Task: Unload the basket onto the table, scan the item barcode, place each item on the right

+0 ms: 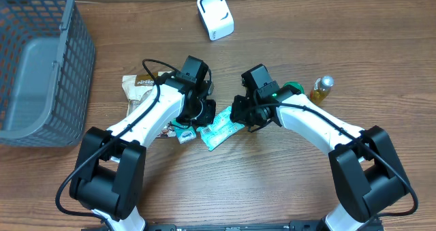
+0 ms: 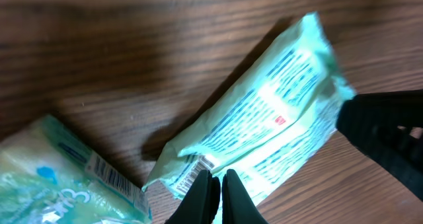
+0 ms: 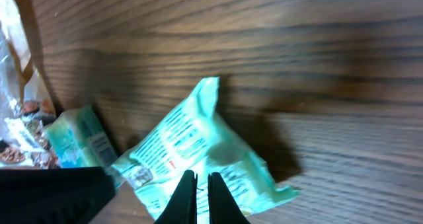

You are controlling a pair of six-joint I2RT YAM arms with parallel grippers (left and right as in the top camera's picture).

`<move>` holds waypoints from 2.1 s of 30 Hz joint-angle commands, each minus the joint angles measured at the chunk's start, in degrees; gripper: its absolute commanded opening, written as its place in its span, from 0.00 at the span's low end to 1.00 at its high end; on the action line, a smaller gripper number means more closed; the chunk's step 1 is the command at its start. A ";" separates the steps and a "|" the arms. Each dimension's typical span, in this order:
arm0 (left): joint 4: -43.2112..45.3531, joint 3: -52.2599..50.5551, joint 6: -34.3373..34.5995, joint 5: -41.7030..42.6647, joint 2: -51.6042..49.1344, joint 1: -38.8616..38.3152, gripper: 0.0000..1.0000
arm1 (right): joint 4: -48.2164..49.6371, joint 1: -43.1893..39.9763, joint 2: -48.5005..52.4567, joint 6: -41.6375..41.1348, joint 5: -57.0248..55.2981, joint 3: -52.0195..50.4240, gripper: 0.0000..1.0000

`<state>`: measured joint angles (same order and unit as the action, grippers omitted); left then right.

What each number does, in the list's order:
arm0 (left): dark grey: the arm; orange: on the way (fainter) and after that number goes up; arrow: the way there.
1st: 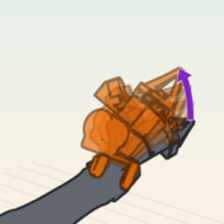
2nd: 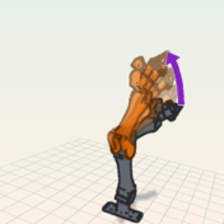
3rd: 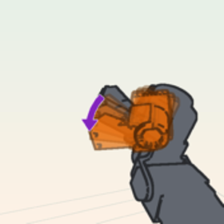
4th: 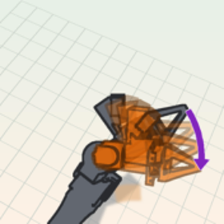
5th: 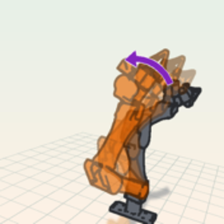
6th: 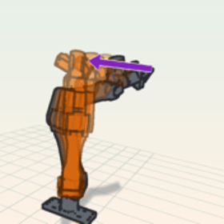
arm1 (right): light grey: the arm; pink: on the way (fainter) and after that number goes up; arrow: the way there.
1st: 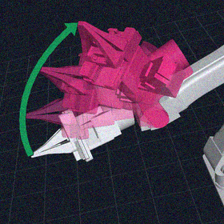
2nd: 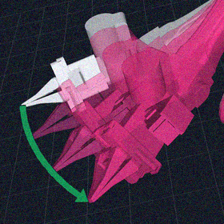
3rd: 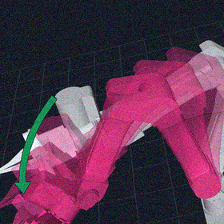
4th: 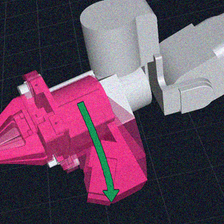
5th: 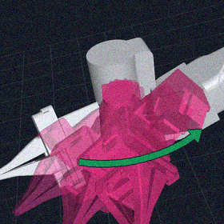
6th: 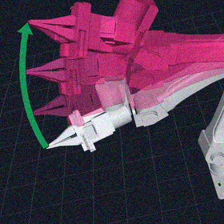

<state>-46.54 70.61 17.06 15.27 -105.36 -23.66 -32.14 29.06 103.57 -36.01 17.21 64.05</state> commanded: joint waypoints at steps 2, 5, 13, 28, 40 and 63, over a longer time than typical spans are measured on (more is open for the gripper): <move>0.13 -2.97 0.96 1.07 -0.28 -0.39 0.04 | 0.52 1.20 0.07 0.35 0.92 0.09 0.04; 1.70 -4.17 0.98 1.36 -0.28 -0.44 0.04 | 0.87 1.49 0.07 0.33 0.85 0.09 0.04; 8.59 -7.17 1.18 1.36 -0.28 -2.23 0.04 | 0.28 1.40 0.07 0.31 -1.73 0.09 0.04; 13.64 -7.26 2.32 1.31 -0.28 -6.43 0.04 | -1.20 0.81 0.07 0.33 -4.13 0.09 0.04; 4.63 -2.71 0.68 4.24 -0.26 -1.46 0.04 | 1.25 -1.46 0.09 7.08 8.98 0.07 0.04; 0.52 -3.02 -0.33 -0.46 -0.28 -1.01 0.04 | 1.79 5.22 3.87 -1.53 -1.81 -0.35 0.04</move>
<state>-46.11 66.70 17.85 15.99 -105.38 -24.64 -30.46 34.74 106.45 -36.75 16.60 64.05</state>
